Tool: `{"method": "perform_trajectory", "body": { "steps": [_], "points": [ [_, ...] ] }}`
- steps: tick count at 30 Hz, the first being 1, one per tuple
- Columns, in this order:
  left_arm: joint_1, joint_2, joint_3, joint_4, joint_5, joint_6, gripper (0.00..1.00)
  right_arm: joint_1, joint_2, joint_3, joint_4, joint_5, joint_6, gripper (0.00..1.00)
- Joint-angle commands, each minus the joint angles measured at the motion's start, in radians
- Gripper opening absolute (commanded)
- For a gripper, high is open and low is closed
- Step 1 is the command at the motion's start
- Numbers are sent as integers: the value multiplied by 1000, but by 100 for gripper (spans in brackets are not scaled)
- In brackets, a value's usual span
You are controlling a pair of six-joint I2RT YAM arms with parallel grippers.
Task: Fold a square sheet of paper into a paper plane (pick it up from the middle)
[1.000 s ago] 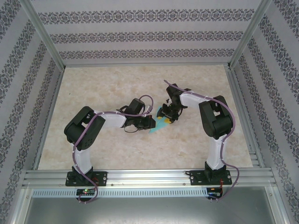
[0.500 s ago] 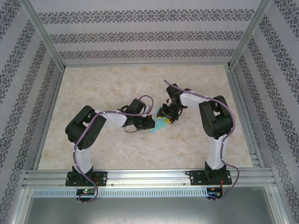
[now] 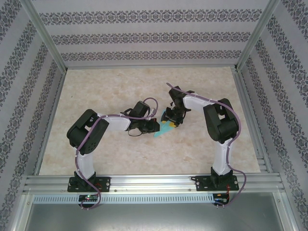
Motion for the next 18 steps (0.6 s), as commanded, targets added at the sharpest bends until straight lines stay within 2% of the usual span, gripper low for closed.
{"method": "perform_trajectory", "body": {
  "steps": [1, 5, 18],
  "points": [
    [0, -35, -4, 76, -32, -36, 8, 7, 263, -114, 58, 319, -1, 47],
    [0, -27, -13, 120, -33, -63, 7, 8, 273, -106, 62, 313, 5, 48],
    [0, 31, 13, 79, -46, -55, 6, 8, 276, -111, 68, 304, 7, 48]
  ]
}}
